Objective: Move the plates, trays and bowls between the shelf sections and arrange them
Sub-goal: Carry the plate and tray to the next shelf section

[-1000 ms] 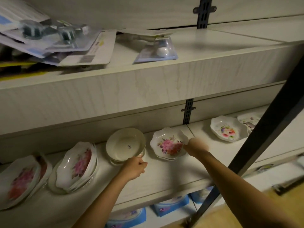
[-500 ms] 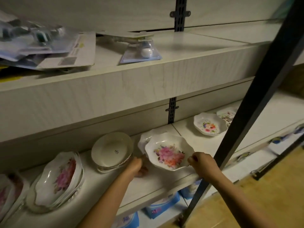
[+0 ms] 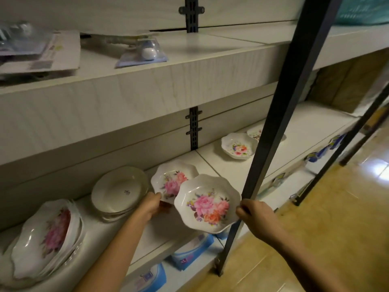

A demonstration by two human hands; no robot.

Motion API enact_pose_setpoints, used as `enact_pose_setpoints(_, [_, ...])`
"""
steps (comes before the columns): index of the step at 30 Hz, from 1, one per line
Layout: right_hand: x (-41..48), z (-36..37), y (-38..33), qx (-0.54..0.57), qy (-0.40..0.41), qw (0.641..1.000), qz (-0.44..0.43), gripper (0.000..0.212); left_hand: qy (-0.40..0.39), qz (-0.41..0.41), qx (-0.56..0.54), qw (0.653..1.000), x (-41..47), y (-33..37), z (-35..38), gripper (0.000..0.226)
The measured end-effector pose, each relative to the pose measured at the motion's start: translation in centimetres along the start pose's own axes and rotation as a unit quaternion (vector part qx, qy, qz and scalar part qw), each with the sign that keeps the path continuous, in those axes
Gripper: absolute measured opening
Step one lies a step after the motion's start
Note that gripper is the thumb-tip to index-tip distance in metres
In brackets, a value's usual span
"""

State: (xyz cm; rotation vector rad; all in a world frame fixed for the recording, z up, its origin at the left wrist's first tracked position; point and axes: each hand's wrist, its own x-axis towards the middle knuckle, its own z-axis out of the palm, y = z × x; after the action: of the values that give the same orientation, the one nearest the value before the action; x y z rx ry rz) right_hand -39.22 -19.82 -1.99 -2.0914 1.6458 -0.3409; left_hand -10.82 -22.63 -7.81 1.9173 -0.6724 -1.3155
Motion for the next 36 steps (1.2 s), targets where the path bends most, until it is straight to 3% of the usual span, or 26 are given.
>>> enact_pose_setpoints(9, [-5.1,-1.1,0.7,0.022,-0.007,1.000,-0.004,0.029,-0.027,0.030,0.030,0.999,-6.9,-1.8,-3.8,0.027])
enact_pose_setpoints(18, [-8.0,-2.6,5.8,0.028,-0.010,1.000,0.005,0.036,-0.049,0.036,0.078,0.995,-12.7,-3.6,-3.7,0.023])
enact_pose_setpoints(26, [-9.5,-7.4,13.8,0.017,-0.011,1.000,0.007,0.035,-0.043,0.016,0.063,0.997,-17.3,-3.3,2.8,0.024])
enact_pose_setpoints(36, [-8.3,-14.5,26.2,0.008,-0.008,1.000,-0.007,0.027,-0.036,0.002,0.028,0.999,-21.5,-3.2,16.7,0.024])
